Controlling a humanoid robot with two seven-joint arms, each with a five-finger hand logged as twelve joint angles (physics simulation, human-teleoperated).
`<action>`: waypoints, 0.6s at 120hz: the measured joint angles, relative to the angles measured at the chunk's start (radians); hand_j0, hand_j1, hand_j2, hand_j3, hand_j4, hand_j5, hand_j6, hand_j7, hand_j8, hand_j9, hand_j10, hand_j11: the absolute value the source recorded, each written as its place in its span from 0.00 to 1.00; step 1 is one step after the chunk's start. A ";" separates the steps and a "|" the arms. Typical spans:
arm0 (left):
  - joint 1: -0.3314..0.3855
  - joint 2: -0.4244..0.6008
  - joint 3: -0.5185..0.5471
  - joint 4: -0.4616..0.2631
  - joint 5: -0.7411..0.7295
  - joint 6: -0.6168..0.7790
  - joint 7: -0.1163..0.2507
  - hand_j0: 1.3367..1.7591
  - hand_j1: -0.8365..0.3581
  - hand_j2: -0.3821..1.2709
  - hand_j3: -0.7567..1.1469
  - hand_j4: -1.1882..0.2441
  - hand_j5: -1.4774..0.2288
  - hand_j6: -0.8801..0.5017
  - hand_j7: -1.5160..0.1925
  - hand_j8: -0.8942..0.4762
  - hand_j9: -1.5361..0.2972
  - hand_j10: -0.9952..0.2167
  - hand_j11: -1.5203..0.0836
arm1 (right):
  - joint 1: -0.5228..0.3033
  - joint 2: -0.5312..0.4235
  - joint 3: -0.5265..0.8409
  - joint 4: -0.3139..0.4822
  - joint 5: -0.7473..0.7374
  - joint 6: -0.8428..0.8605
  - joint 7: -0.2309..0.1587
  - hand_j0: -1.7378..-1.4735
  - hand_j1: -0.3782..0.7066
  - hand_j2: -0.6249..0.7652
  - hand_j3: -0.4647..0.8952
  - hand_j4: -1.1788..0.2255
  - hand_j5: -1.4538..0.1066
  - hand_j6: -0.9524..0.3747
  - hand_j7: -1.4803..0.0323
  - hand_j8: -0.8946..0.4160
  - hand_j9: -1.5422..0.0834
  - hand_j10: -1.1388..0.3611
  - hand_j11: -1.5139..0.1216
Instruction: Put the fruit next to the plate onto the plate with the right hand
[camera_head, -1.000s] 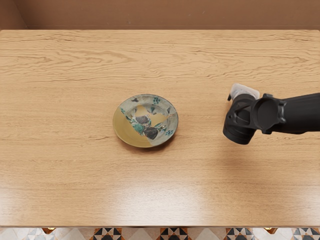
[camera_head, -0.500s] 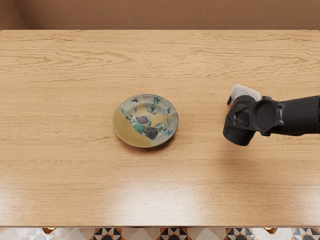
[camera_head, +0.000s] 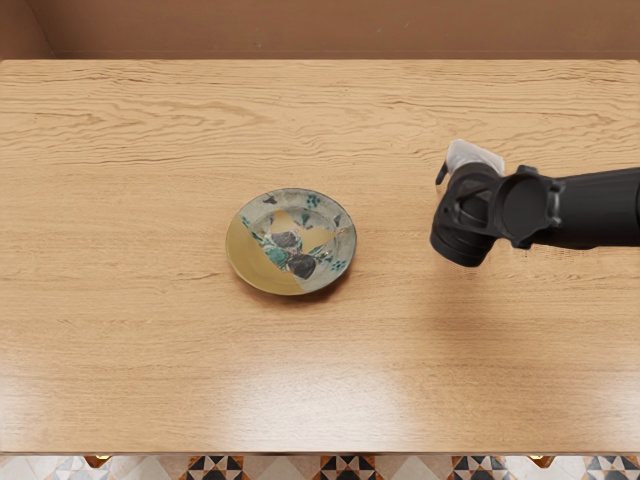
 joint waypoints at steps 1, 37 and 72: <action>0.000 0.000 0.000 0.000 0.000 0.000 0.000 0.76 0.99 0.23 0.40 0.83 0.87 0.64 0.89 0.65 0.84 0.82 0.95 | 0.002 0.000 0.000 0.000 0.000 0.000 0.000 0.31 0.57 0.56 0.34 0.35 0.34 0.27 0.38 0.38 0.38 0.44 0.36; 0.000 0.000 0.000 0.000 0.000 0.000 0.000 0.76 0.99 0.23 0.40 0.83 0.87 0.64 0.89 0.65 0.84 0.82 0.95 | 0.099 0.075 0.106 -0.001 0.002 0.001 0.001 0.31 0.59 0.61 0.34 0.35 0.31 0.27 0.37 0.40 0.36 0.45 0.34; 0.000 0.000 0.001 0.000 0.000 0.000 0.000 0.76 0.99 0.23 0.40 0.83 0.87 0.64 0.89 0.65 0.84 0.82 0.95 | 0.087 0.088 0.167 -0.040 -0.051 0.000 0.000 0.32 0.57 0.54 0.34 0.34 0.31 0.28 0.36 0.40 0.36 0.45 0.34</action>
